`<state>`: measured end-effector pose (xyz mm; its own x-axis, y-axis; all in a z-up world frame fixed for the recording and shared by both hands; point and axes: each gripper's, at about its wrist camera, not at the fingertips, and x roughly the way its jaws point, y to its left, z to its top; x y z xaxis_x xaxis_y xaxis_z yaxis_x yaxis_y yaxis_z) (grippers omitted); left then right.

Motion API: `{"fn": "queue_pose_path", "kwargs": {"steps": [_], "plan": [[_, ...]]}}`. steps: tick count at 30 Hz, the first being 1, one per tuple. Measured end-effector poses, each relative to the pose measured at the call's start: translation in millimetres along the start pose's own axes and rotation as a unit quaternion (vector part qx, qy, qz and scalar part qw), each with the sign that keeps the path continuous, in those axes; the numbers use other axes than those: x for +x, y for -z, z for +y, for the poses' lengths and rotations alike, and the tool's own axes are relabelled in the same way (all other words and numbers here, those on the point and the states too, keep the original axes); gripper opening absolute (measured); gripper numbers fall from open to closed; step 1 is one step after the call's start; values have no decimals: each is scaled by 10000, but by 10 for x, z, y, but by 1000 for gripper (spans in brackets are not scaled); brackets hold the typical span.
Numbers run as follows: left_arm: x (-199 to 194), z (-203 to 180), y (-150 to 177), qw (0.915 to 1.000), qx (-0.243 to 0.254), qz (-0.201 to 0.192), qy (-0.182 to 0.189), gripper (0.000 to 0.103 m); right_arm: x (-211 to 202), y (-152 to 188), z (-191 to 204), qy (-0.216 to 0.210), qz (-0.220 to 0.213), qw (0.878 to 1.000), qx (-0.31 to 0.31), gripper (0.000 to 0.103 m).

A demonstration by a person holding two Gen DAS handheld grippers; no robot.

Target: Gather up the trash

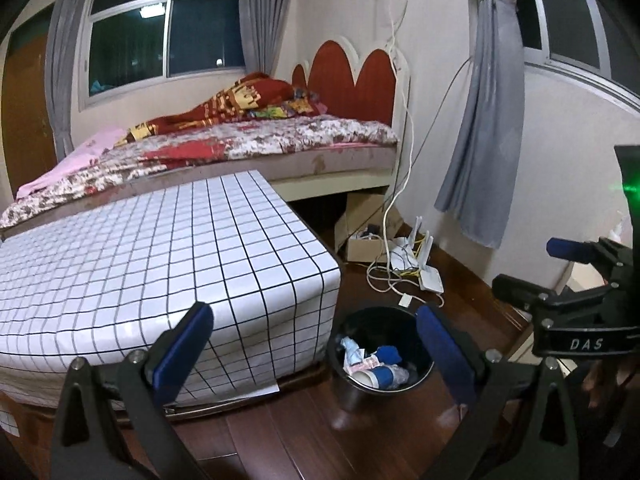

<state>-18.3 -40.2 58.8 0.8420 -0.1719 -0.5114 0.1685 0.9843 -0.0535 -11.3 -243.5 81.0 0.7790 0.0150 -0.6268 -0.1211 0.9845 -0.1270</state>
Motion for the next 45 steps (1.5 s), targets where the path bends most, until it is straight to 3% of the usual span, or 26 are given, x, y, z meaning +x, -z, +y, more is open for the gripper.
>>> {"fn": "queue_pose_path", "kwargs": {"steps": [12, 45], "plan": [[-415, -26, -41, 9996, -26, -278, -44, 102, -449, -42, 98, 30, -347, 9994, -22, 102], [-474, -172, -118, 9990, 88, -441, -83, 102, -518, -50, 22, 91, -421, 9990, 77, 102]]}}
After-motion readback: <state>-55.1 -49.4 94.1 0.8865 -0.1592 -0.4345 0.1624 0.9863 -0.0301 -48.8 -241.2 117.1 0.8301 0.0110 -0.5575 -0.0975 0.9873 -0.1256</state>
